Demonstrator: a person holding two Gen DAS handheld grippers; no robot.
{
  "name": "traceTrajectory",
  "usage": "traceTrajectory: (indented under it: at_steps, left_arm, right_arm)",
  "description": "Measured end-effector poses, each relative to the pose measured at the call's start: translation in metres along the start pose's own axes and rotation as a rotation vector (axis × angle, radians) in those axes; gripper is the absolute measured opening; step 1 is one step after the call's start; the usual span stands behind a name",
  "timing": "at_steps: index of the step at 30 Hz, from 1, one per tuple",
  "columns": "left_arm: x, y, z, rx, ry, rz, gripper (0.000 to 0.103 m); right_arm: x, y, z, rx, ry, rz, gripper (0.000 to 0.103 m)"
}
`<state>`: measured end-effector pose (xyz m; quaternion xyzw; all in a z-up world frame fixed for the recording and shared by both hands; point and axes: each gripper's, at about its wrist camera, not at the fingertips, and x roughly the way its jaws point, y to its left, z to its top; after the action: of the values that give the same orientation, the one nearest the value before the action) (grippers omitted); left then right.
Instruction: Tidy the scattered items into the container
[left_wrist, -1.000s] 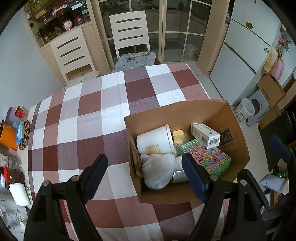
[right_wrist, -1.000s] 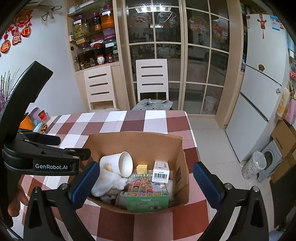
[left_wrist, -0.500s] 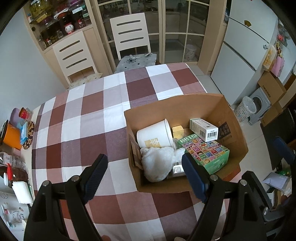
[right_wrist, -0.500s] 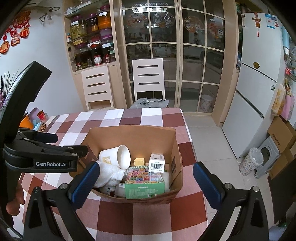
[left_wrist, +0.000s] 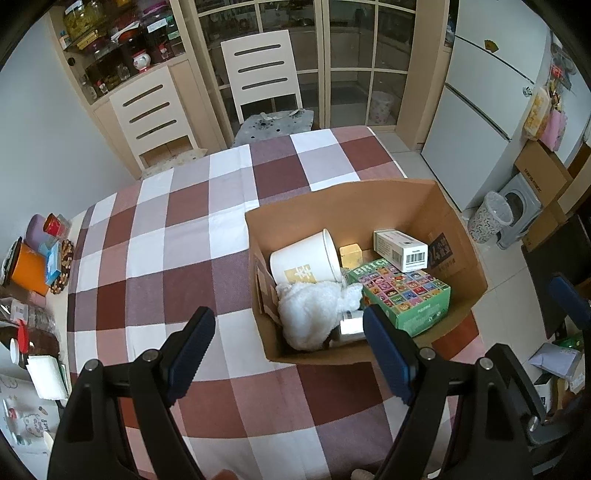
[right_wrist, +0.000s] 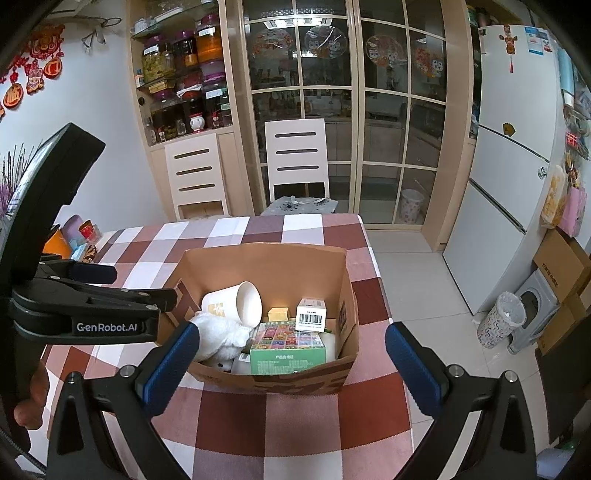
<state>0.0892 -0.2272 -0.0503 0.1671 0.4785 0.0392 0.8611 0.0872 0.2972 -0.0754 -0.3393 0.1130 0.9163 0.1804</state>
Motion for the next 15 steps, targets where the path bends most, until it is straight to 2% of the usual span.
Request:
traceTrajectory:
  at_steps: [10, 15]
  left_arm:
    - [-0.007, -0.009, -0.007, -0.010, -0.015, 0.002, 0.086]
    - [-0.010, -0.011, -0.009, -0.017, -0.020, -0.020, 0.088]
  right_arm:
    - [-0.006, -0.008, -0.006, 0.008, 0.008, -0.016, 0.103]
    - [-0.008, -0.012, -0.009, 0.011, 0.013, -0.018, 0.103]
